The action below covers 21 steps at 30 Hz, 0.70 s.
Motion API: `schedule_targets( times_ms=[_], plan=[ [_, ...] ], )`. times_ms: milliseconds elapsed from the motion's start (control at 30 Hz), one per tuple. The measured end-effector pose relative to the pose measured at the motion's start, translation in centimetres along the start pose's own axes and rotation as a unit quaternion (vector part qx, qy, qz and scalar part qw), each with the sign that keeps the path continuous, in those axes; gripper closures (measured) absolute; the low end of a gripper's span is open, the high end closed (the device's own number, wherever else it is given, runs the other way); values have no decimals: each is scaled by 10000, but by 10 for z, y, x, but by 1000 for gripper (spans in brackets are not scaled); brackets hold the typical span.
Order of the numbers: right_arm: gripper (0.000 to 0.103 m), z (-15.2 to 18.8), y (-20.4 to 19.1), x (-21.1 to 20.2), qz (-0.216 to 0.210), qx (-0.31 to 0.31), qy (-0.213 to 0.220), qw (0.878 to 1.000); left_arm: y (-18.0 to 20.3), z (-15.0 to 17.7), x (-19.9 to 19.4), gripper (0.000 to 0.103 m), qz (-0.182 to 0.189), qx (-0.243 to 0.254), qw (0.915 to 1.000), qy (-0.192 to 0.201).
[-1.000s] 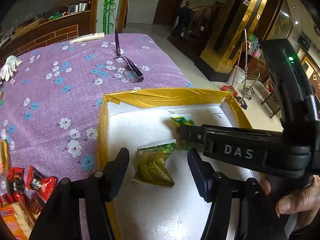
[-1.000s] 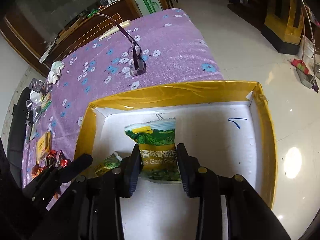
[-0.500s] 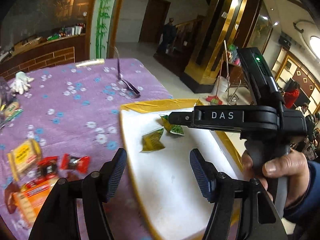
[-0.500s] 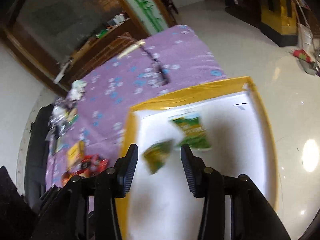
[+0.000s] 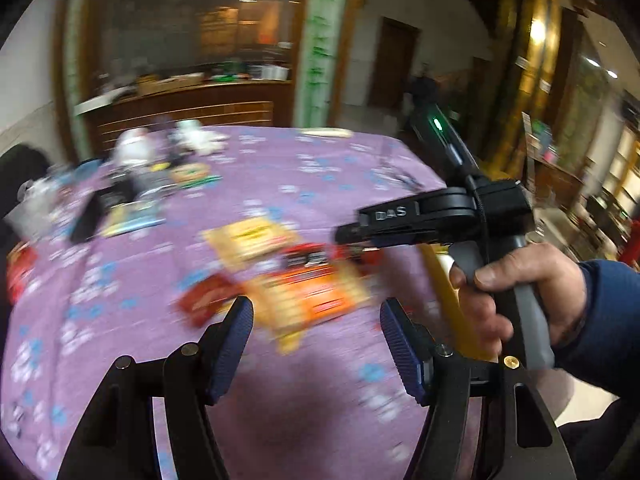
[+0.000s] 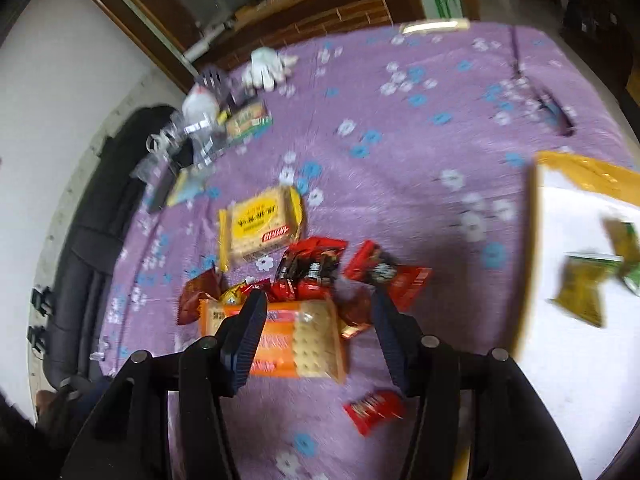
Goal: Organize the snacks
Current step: 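Grasp the orange cracker pack with the right gripper while the left grasps the yellow cracker bag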
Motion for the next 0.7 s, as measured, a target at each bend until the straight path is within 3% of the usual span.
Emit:
schedule_targets(
  times_ms=[200, 367, 500, 700],
  plan=[
    [50, -6, -14, 38, 737, -365, -124, 9965, -66, 32, -61, 34, -916, -567, 9938, 262],
    [50, 10, -29, 60, 723, -553, -374, 9951, -102, 57, -92, 33, -1421, -1185, 9821, 346],
    [50, 31, -59, 58, 654, -996, -362, 9922, -103, 64, -97, 33, -1476, -1354, 9790, 366],
    [50, 82, -101, 46, -37, -1676, -684, 9835, -86, 57, -86, 34, -1307, -1263, 9828, 332]
  ],
)
Point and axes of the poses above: each gripper's, at about its wrist camera, not at the fingertips, and x roughly the way its jaws point, y to its right, z to its underside, the point moved 3 cm from there along x, roughly the way its jaws point, and after that the axes turned 9 degrees about z, right-handed, at the moved point
